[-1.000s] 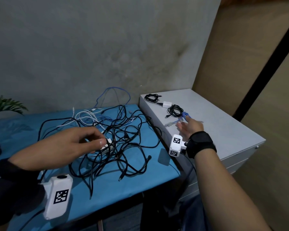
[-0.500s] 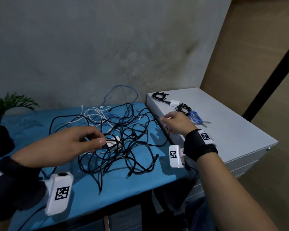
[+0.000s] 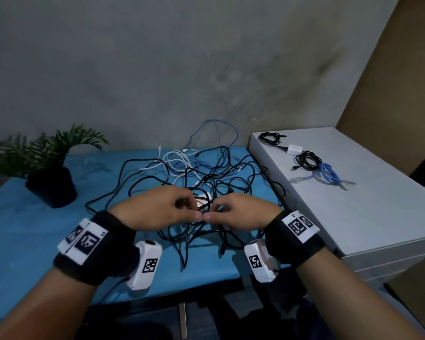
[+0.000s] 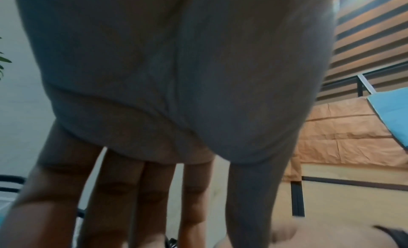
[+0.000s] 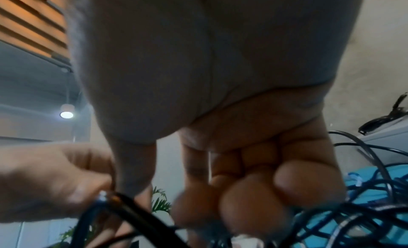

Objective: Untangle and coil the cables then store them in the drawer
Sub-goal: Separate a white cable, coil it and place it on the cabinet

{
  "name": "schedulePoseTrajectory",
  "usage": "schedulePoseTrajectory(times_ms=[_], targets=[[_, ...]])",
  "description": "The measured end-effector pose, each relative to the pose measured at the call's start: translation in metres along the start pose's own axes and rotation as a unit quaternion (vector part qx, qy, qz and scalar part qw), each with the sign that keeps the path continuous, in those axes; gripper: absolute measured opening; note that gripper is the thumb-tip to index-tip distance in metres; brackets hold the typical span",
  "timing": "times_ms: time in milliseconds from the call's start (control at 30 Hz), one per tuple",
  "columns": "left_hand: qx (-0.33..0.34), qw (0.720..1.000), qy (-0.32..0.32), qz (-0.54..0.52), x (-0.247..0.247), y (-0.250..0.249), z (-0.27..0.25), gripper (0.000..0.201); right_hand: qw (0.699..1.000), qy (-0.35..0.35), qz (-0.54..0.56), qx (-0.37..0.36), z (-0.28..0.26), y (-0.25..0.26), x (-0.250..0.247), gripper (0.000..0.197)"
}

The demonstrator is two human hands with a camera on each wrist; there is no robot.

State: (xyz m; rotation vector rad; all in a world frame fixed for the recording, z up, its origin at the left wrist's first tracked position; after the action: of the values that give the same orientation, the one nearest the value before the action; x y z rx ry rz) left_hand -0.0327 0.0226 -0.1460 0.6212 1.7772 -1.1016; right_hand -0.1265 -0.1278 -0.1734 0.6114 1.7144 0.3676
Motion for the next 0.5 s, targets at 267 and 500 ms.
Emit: schedulePoseTrajectory(times_ms=[267,500], targets=[[0.004,0.999,0.046,0.01,0.008,0.002,0.006,0.01,0.992,0.096,0.068,-0.042,-0.002,0.012,0.008,0.031],[0.003,0.992,-0.107,-0.06,-0.009,0.007,0.014,0.015,0.989,-0.12,0.07,-0.058,-0.002,0.018,-0.024,0.034]])
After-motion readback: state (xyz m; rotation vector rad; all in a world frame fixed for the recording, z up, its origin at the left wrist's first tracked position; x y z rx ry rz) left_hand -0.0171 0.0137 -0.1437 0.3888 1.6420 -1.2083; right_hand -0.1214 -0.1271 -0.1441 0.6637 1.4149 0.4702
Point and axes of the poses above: each hand's wrist, its own z-axis towards the middle knuckle, its own x-axis out of the palm, y = z × x, the point moved 5 cm from there along z, towards the middle knuckle, and after that the axes turned 5 degrees about z, right-handed, at the moved point
